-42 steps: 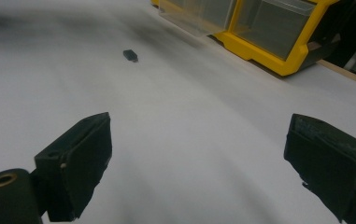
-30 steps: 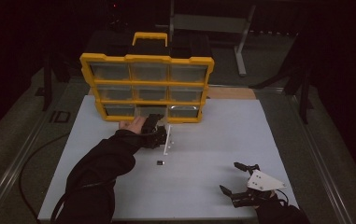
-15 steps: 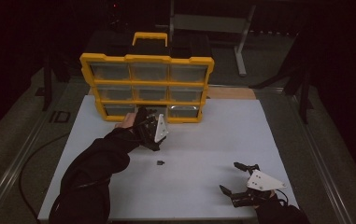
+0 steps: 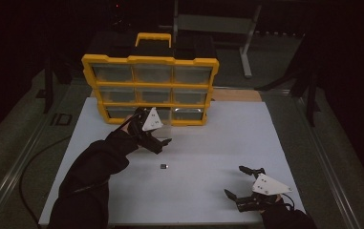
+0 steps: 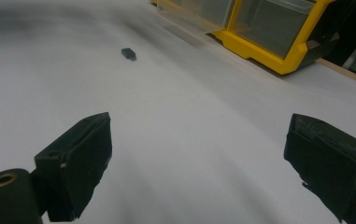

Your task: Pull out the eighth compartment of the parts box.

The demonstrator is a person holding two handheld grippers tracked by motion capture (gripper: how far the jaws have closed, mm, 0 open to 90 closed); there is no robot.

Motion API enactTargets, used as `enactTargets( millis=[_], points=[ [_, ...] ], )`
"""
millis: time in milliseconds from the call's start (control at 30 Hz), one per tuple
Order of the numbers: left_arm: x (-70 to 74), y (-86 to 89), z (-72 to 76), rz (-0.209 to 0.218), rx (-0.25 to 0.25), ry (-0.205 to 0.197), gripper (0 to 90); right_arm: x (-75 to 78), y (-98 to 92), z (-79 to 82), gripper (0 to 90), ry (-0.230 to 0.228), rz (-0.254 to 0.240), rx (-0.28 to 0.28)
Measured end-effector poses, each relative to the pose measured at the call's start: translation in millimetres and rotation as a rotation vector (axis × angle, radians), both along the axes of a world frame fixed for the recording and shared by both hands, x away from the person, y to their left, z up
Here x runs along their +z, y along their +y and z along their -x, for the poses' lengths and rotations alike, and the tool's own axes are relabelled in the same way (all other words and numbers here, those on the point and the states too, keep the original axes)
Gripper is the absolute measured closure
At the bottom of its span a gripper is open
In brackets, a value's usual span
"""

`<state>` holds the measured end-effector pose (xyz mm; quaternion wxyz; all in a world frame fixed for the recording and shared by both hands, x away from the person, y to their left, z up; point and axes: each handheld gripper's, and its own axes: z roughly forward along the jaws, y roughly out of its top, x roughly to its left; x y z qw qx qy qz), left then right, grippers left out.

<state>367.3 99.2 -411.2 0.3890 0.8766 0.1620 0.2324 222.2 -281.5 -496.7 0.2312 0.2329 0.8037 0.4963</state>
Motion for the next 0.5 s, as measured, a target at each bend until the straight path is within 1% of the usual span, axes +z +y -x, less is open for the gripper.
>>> enactTargets(
  millis=[67, 100, 133, 200, 333, 467, 500],
  points=[
    [0.6, 1.5, 1.1, 0.015, -0.006, 0.012, 0.0, 0.0, 0.0, 0.0, 7.9, 0.000, -0.001, 0.000],
    [0.5, 2.4, 1.8, 0.035, -0.009, 0.026, 0.0, 0.1, -0.1, 0.0, 7.9, 0.000, -0.002, 0.000],
    [0.9, 3.5, 2.3, 0.041, -0.016, 0.033, 0.0, 0.1, -0.1, 0.0, 7.9, 0.000, -0.003, 0.000],
    [0.7, 5.1, 4.2, 0.065, -0.021, 0.042, 0.0, 0.3, -0.2, 0.1, 7.9, -0.002, -0.002, -0.001],
    [-0.9, 6.9, 9.5, 0.087, -0.032, 0.049, 0.0, 0.2, -0.1, 0.1, 7.9, -0.002, -0.002, 0.001],
    [-3.3, 6.9, 13.6, 0.087, -0.041, 0.055, 0.0, 0.2, 0.0, 0.1, 7.9, -0.001, -0.002, 0.000],
    [-5.4, 7.0, 16.2, 0.078, -0.047, 0.054, 0.0, 0.3, 0.1, 0.1, 7.9, -0.001, -0.002, 0.000]
  ],
)
